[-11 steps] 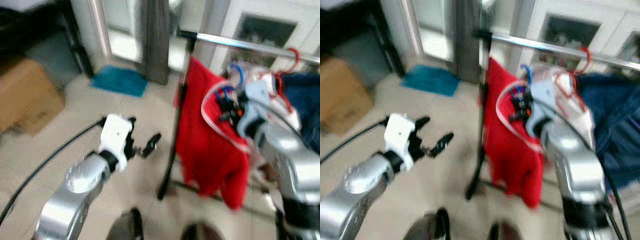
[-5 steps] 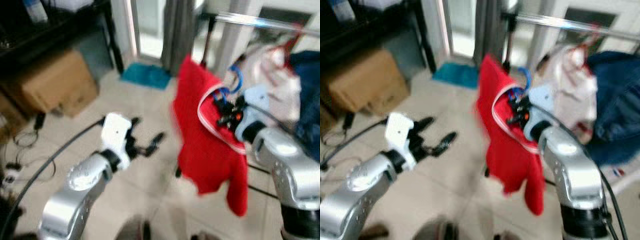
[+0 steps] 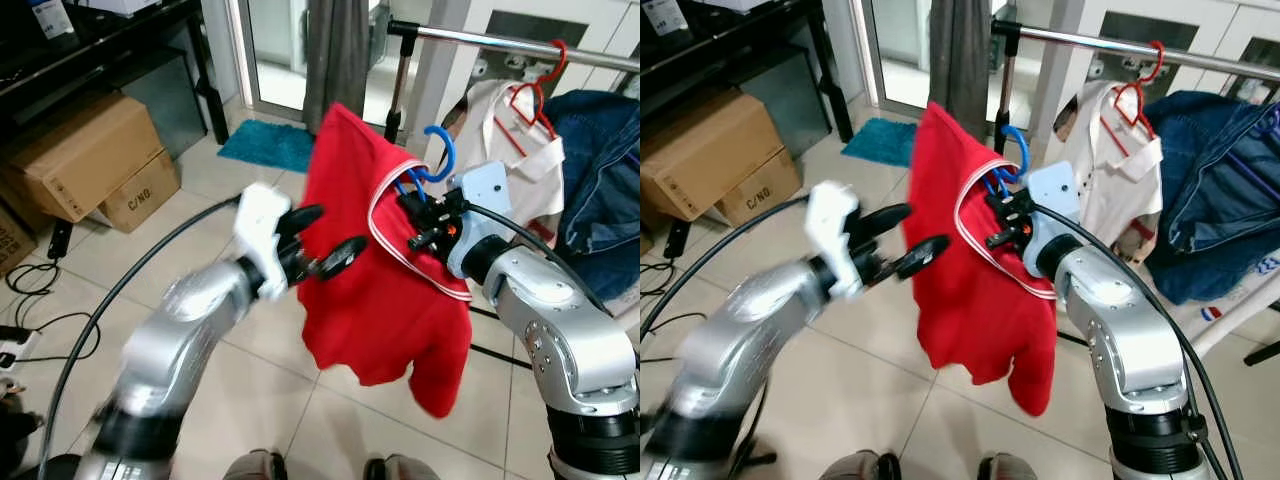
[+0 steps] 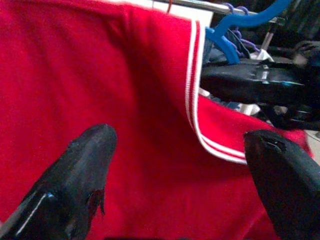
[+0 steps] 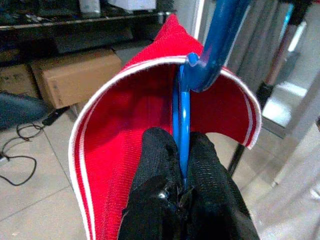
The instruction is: Hang hanger
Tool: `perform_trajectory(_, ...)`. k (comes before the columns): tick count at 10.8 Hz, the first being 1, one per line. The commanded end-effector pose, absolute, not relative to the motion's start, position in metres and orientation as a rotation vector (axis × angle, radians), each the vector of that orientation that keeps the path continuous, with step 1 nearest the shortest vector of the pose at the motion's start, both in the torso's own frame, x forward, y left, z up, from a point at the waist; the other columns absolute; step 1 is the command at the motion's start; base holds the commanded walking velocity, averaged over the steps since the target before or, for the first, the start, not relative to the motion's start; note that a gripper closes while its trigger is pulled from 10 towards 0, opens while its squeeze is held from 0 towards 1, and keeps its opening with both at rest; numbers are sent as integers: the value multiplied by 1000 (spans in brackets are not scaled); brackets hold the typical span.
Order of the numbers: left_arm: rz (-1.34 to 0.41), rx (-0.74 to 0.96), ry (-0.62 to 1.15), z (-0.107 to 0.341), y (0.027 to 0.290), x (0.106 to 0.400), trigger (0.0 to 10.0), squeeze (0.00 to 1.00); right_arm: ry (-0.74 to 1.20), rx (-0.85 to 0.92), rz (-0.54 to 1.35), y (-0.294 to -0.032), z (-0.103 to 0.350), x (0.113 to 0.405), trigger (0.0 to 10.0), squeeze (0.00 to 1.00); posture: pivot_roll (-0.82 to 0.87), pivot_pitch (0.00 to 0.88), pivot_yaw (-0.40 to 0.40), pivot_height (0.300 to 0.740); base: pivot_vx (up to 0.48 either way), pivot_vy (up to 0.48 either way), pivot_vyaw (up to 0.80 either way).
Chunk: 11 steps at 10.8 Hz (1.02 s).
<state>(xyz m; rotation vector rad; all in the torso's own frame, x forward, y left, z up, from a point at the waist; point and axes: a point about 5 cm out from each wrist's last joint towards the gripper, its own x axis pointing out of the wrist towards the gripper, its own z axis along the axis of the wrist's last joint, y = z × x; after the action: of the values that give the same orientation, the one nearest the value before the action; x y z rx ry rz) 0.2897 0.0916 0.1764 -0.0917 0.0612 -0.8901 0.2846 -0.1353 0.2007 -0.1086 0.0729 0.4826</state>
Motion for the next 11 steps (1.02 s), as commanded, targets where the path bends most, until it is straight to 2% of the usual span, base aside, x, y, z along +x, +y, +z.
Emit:
perform_trajectory(1,-921,-65,58,173,85,296,10000,0,-10,-107,524,-129,217,282,0,0,-132,66,12,740,0,0,0)
perform_trajectory(2,-945,-60,41,173,80,301,10000,0,-11,-105,534,-127,217,281,0,0,-136,63,16,740,0,0,0)
perform_trajectory(3,-979,-74,19,174,70,305,4667,0,-10,-105,540,-126,216,279,0,0,-136,63,16,740,0,0,0)
perform_trajectory(4,-944,-84,-4,173,64,315,0,0,-10,-103,543,-125,216,277,0,0,-147,55,29,740,0,0,0)
perform_trajectory(8,-846,-122,-69,176,65,332,0,0,-5,-99,555,-122,214,273,0,0,-147,56,33,740,0,0,0)
perform_trajectory(11,-835,-141,-80,175,68,335,0,0,2,-100,567,-120,213,273,0,0,-141,56,34,740,0,0,0)
